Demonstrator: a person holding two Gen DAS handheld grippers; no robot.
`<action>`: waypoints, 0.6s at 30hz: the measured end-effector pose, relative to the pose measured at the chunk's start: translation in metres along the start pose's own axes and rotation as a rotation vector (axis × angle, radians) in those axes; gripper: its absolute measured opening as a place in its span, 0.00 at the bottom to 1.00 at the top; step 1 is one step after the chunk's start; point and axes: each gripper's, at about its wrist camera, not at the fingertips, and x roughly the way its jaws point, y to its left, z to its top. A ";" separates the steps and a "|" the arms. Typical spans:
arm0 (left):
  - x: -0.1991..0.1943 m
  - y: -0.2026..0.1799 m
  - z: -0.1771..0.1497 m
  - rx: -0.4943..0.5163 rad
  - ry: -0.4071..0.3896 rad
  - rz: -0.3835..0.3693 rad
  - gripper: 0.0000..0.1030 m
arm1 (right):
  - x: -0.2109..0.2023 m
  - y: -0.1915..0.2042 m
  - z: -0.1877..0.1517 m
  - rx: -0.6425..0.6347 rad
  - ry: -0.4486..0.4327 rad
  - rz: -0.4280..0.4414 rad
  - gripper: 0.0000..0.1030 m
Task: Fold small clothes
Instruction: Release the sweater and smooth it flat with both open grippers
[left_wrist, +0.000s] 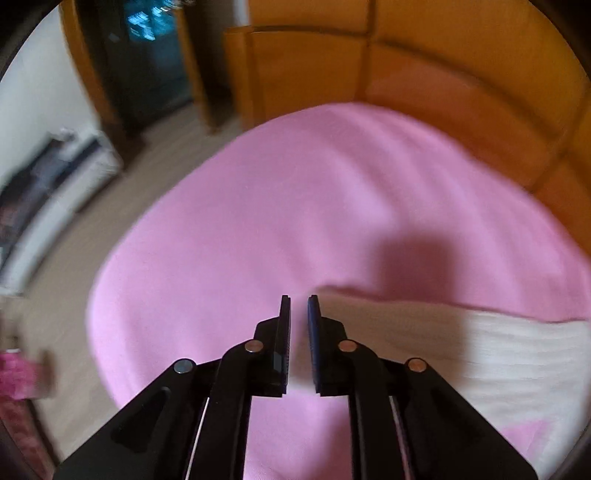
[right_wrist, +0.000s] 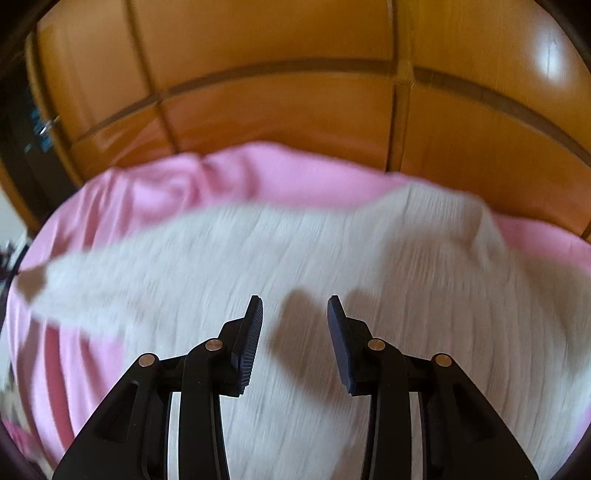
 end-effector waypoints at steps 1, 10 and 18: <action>0.010 -0.001 -0.003 -0.008 0.024 0.036 0.10 | -0.005 0.000 -0.013 -0.008 0.008 -0.003 0.34; -0.065 -0.055 -0.069 0.045 -0.167 -0.158 0.52 | -0.083 -0.064 -0.107 0.206 0.021 -0.098 0.50; -0.140 -0.173 -0.205 0.419 -0.137 -0.630 0.54 | -0.188 -0.171 -0.202 0.441 0.042 -0.358 0.58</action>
